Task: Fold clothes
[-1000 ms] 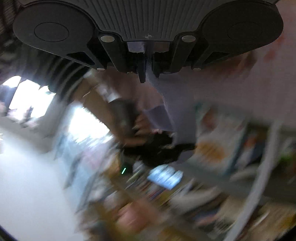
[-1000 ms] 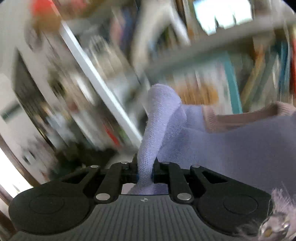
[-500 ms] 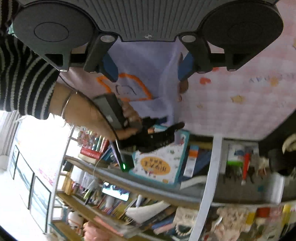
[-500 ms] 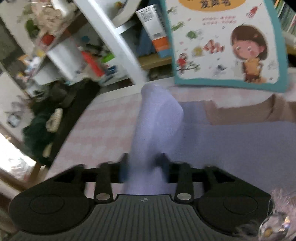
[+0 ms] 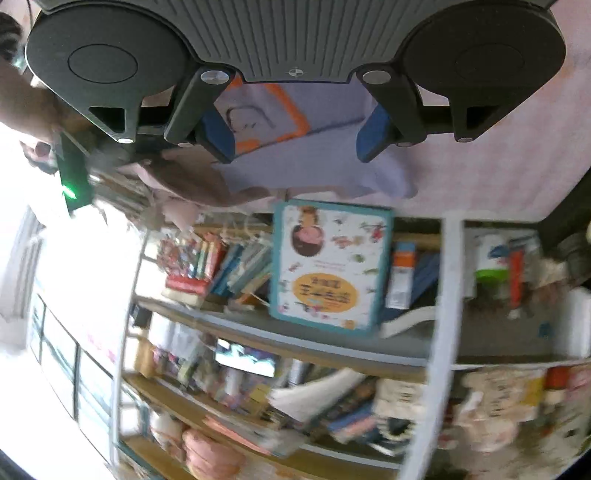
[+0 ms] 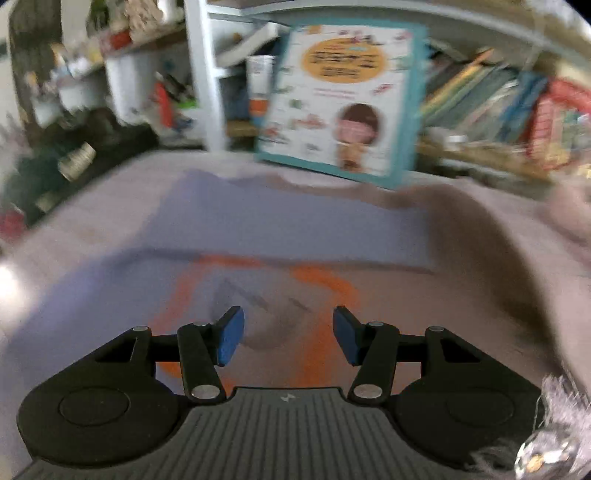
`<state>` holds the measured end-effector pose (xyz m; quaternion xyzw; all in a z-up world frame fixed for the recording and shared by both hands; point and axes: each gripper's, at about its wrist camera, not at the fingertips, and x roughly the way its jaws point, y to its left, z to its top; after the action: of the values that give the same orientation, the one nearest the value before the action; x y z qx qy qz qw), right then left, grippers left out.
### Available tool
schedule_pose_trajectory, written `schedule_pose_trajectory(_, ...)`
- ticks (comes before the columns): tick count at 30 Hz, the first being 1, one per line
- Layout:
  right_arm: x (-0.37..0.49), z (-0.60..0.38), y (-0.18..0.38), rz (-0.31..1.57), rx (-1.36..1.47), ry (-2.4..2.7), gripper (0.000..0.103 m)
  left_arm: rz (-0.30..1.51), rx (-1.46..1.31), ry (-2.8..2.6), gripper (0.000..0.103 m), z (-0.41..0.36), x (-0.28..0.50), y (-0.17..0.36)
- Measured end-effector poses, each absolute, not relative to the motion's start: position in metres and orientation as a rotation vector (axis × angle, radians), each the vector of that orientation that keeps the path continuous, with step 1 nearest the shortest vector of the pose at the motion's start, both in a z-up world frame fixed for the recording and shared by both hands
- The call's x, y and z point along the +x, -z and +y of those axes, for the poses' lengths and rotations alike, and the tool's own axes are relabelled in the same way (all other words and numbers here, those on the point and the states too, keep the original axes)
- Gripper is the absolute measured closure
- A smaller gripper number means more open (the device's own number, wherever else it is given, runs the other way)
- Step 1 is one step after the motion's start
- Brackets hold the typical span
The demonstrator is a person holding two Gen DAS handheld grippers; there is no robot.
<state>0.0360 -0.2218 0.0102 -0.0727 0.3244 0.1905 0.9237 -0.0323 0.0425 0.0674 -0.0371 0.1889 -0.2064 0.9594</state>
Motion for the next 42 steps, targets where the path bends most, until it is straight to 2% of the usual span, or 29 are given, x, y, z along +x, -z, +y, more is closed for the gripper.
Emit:
schedule_pose_trajectory(3, 0.008, -0.232, 0.004, 0.642, -0.268, -0.325, 0.052, 0.413, 0.011, 0.469, 0.029, 0.011, 0.000, -0.063)
schedule_pose_trajectory(4, -0.001, -0.234, 0.007, 0.619, -0.284, -0.316, 0.052, 0.423, 0.047, 0.484, 0.033, -0.001, 0.010, -0.060)
schedule_pose_trajectory(5, -0.008, -0.236, 0.009, 0.606, -0.294, -0.309, 0.052, 0.435, 0.084, 0.500, 0.038, -0.013, 0.019, -0.057)
schedule_pose_trajectory(7, -0.019, -0.240, 0.011, 0.591, -0.292, -0.269, 0.054, 0.455, 0.158, 0.522, 0.057, -0.040, 0.038, -0.050)
schedule_pose_trajectory(9, -0.025, -0.245, 0.013, 0.591, -0.252, -0.238, 0.055, 0.470, 0.218, 0.531, 0.064, -0.063, 0.054, -0.043)
schedule_pose_trajectory(12, -0.032, -0.252, 0.017, 0.593, -0.185, -0.218, 0.059, 0.492, 0.300, 0.554, 0.065, -0.099, 0.081, -0.032)
schedule_pose_trajectory(19, -0.038, -0.257, 0.019, 0.572, -0.153, -0.229, 0.059, 0.531, 0.474, 0.597, 0.065, -0.167, 0.122, 0.001)
schedule_pose_trajectory(21, -0.038, -0.260, 0.020, 0.572, -0.130, -0.233, 0.059, 0.519, 0.505, 0.590, 0.068, -0.179, 0.127, 0.008)
schedule_pose_trajectory(25, -0.038, -0.262, 0.020, 0.570, -0.116, -0.237, 0.058, 0.517, 0.549, 0.574, 0.075, -0.196, 0.135, 0.018)
schedule_pose_trajectory(36, -0.037, -0.265, 0.021, 0.564, -0.085, -0.248, 0.058, 0.498, 0.616, 0.524, 0.077, -0.208, 0.147, 0.028)
schedule_pose_trajectory(37, -0.037, -0.265, 0.021, 0.563, -0.084, -0.248, 0.058, 0.503, 0.612, 0.518, 0.094, -0.207, 0.149, 0.028)
schedule_pose_trajectory(38, -0.037, -0.265, 0.021, 0.563, -0.083, -0.248, 0.058, 0.503, 0.595, 0.512, 0.097, -0.204, 0.150, 0.027)
schedule_pose_trajectory(42, -0.035, -0.266, 0.021, 0.564, -0.073, -0.250, 0.058, 0.450, 0.416, 0.490, 0.098, -0.172, 0.147, 0.003)
